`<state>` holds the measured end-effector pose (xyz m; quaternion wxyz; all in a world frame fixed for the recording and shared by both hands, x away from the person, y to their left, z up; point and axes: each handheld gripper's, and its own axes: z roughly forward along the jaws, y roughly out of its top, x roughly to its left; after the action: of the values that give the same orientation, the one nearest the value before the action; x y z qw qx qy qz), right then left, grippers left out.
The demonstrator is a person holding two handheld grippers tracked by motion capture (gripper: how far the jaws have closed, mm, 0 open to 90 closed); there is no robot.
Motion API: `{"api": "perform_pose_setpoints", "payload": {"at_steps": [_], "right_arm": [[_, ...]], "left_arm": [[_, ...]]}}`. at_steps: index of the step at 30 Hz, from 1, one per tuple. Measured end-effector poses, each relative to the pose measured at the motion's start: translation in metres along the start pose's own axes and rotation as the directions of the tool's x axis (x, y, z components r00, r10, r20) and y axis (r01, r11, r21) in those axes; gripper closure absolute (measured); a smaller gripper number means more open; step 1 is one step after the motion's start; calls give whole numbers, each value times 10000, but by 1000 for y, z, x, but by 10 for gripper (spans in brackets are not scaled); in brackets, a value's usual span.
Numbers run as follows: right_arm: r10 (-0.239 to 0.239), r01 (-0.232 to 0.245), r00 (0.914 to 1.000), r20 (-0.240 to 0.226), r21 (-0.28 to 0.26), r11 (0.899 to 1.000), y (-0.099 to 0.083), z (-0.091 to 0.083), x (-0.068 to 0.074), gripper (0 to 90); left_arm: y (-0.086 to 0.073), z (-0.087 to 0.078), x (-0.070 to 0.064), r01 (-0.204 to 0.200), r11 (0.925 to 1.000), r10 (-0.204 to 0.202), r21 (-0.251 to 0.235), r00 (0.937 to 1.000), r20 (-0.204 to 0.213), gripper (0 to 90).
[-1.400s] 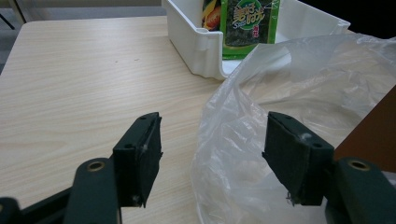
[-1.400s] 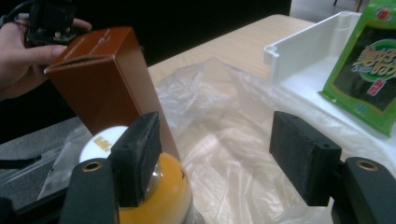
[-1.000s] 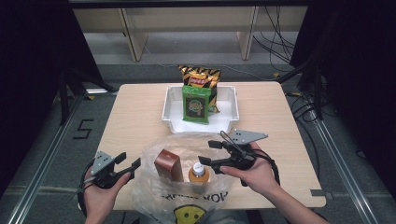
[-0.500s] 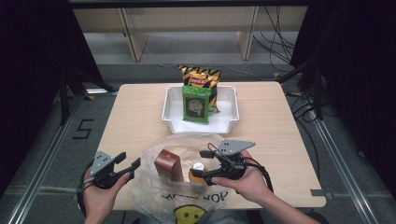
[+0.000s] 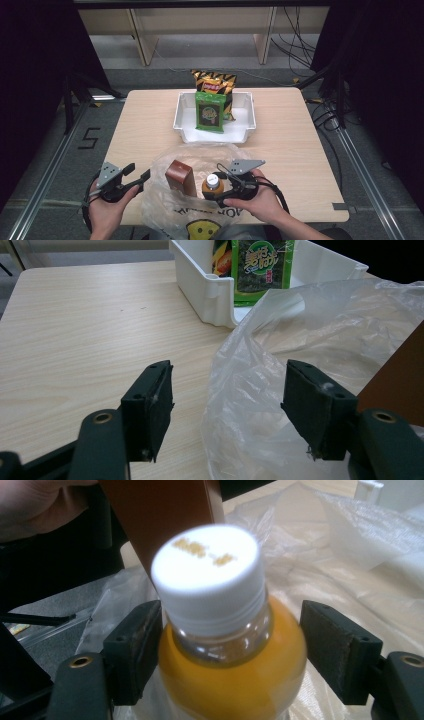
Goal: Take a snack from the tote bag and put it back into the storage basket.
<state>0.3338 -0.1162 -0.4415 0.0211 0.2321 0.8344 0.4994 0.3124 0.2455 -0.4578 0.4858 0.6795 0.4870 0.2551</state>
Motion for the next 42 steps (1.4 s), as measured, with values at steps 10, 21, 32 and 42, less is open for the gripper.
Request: {"api": "perform_pose_setpoints", "payload": {"at_steps": [10,21,32,42], "right_arm": [[100,-101,9999,21,455,9989,-12,10,1,272],[-595,593,9982,22,626,9963,-16,12,-2,306],[-766,762,9971,49,523,9957,-16,12,-1,315],[-430,421,9990,159,516,9978,-15,11,0,316]], "left_arm": [[-1,1,0,-24,10000,24,18,10000,67,362],[-2,2,-1,-23,10000,22,74,10000,71,362],[-3,3,-1,4,10000,-5,97,10000,72,362],[-3,3,-1,31,9999,-32,101,10000,86,362]]}}
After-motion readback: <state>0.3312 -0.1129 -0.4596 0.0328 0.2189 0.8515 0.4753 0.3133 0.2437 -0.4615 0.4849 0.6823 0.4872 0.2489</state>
